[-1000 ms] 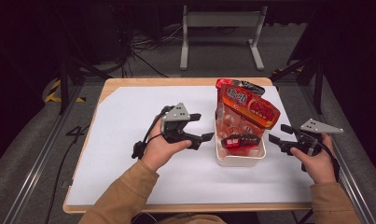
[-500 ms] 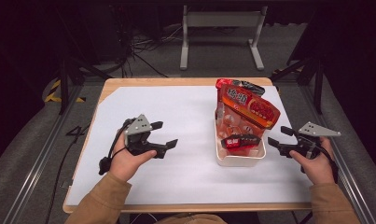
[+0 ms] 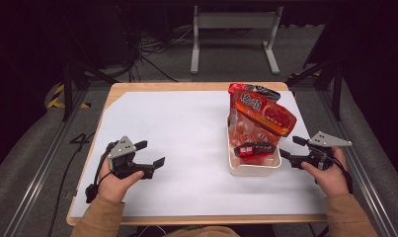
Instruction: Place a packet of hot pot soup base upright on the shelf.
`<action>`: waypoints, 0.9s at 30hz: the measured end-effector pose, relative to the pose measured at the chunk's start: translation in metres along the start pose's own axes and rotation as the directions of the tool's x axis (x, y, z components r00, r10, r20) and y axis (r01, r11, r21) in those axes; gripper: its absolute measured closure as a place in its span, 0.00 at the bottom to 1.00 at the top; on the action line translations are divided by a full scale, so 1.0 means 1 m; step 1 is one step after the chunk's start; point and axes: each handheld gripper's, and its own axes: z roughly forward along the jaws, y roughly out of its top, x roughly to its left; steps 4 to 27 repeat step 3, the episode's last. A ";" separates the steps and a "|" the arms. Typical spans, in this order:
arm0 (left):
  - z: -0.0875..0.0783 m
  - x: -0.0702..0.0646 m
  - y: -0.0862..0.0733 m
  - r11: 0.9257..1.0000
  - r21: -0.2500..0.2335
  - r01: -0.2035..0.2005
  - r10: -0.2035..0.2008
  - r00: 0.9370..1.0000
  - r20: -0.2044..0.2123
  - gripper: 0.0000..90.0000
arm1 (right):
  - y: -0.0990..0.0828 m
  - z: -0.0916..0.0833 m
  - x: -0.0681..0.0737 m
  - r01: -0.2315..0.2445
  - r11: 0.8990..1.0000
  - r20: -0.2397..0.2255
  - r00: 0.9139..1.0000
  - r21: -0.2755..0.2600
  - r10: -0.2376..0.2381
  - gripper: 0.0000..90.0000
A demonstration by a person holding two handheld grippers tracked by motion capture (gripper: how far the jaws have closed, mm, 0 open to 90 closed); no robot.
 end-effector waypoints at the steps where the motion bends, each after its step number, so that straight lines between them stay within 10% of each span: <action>1: -0.002 0.003 -0.002 1.000 -0.010 0.013 -0.013 1.000 -0.004 0.12 | 0.000 0.000 0.000 -0.002 1.000 -0.001 1.000 -0.001 0.002 0.25; 27: -0.005 0.010 -0.006 0.999 -0.037 0.036 -0.036 0.999 0.000 0.10 | 0.000 0.001 0.000 -0.005 1.000 0.000 1.000 -0.003 0.005 0.25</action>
